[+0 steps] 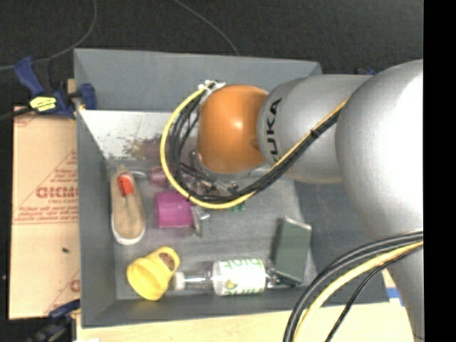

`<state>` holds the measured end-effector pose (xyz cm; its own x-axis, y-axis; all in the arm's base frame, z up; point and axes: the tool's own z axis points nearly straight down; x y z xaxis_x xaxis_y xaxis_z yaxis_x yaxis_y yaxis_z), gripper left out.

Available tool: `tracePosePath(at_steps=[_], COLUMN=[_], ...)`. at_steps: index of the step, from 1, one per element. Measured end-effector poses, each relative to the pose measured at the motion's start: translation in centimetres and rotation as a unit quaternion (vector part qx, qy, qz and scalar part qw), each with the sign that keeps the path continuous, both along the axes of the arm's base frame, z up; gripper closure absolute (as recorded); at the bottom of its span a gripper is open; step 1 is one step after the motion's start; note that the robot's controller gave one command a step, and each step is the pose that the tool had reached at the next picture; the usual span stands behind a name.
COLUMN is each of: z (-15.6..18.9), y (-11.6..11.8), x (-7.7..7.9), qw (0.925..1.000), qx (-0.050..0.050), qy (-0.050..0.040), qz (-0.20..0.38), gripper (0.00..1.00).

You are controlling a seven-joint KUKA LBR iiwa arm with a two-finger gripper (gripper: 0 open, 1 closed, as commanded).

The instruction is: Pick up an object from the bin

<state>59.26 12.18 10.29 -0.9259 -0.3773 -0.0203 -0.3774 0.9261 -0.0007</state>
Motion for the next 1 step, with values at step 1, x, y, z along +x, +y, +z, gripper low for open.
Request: tracePosePath(at_steps=[1], z=[-3.15], y=[-0.95], x=[1.25], qw=[1.0], qx=[0.001], qy=[0.0012], qz=[0.002], gripper=[1.0])
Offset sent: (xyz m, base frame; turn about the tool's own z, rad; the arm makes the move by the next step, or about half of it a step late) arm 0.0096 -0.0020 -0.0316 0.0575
